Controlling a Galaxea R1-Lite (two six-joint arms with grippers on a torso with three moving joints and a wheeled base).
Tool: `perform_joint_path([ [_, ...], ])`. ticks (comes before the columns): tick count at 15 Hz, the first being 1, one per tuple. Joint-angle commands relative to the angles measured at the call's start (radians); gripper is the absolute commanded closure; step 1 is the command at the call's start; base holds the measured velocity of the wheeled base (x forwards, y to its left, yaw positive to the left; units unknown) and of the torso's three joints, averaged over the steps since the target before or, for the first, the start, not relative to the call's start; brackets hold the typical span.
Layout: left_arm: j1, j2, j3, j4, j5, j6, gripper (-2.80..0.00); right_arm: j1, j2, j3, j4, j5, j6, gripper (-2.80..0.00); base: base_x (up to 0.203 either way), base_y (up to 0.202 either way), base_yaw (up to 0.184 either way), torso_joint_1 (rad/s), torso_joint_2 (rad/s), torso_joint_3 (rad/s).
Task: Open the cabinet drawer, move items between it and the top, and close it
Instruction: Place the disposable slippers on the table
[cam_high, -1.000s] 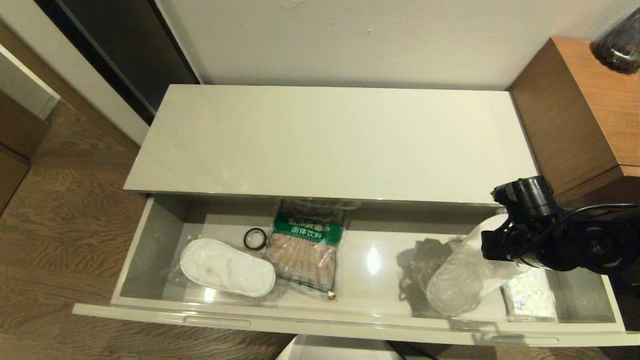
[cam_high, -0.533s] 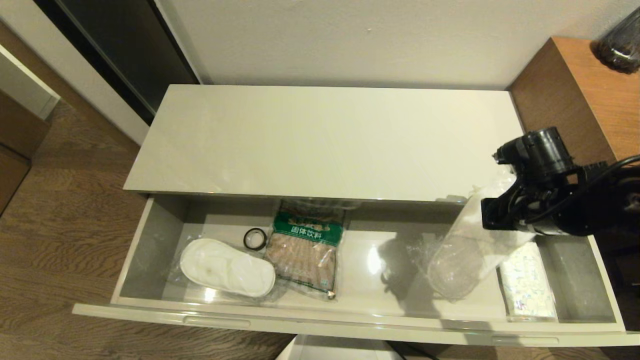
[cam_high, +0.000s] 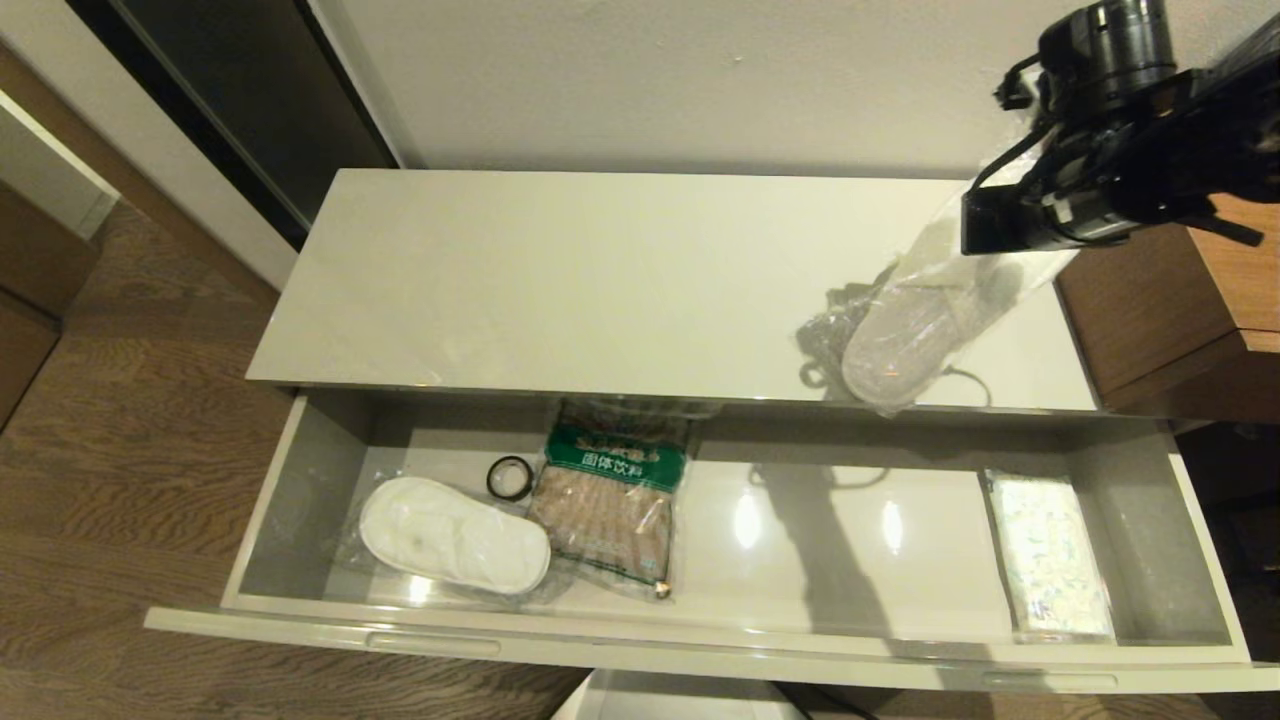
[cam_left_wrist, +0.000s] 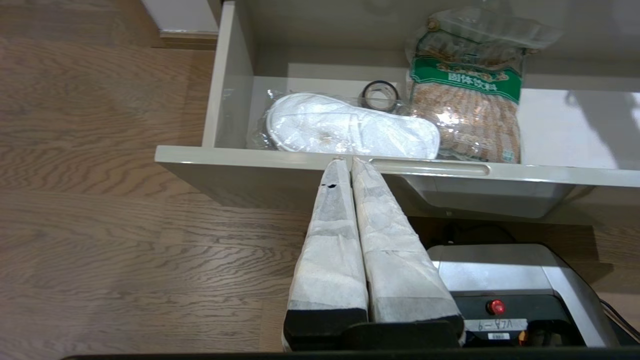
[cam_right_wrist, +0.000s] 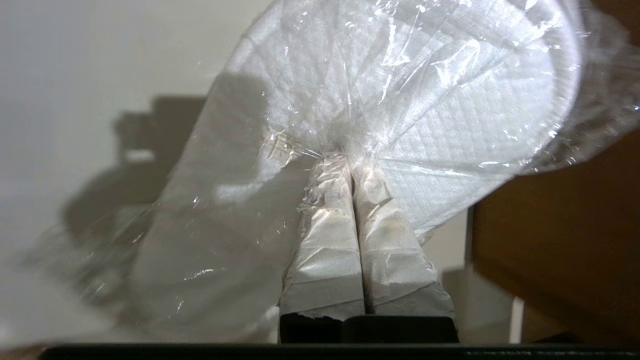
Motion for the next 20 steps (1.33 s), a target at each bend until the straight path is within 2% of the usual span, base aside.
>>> perform_joint_path([
  [1,0.0,0.001,0.0,0.0,0.0,-0.001,0.0,-0.057,0.196,-0.041,-0.091,-0.004,-0.169,0.0,0.0,0.0,0.0,0.0,0.0,0.0],
  [3,0.0,0.001,0.0,0.0,0.0,-0.001,0.0,-0.113,0.257,-0.038,-0.19,-0.007,-0.287,0.0,0.0,0.0,0.0,0.0,0.0,0.0],
  [4,0.0,0.001,0.0,0.0,0.0,0.001,0.0,-0.124,0.268,-0.037,-0.209,-0.016,-0.317,0.0,0.0,0.0,0.0,0.0,0.0,0.0],
  [9,0.001,0.001,0.0,0.0,0.0,-0.001,0.0,-0.125,0.252,-0.037,-0.258,-0.029,-0.364,0.0,0.0,0.0,0.0,0.0,0.0,0.0],
  [14,0.001,0.001,0.0,0.0,0.0,-0.001,0.0,-0.125,0.142,-0.035,-0.196,-0.029,-0.402,0.0,0.0,0.0,0.0,0.0,0.0,0.0],
  [15,0.001,0.001,0.0,0.0,0.0,-0.001,0.0,-0.125,0.135,-0.034,-0.178,-0.032,-0.405,-2.8,0.0,0.0,0.0,0.0,0.0,0.0],
  [17,0.001,0.001,0.0,0.0,0.0,-0.001,0.0,-0.123,0.117,-0.035,-0.16,-0.068,-0.402,-2.8,0.0,0.0,0.0,0.0,0.0,0.0],
  [20,0.0,0.001,0.0,0.0,0.0,-0.001,0.0,-0.123,0.11,-0.036,-0.163,-0.07,-0.404,-2.8,0.0,0.0,0.0,0.0,0.0,0.0],
])
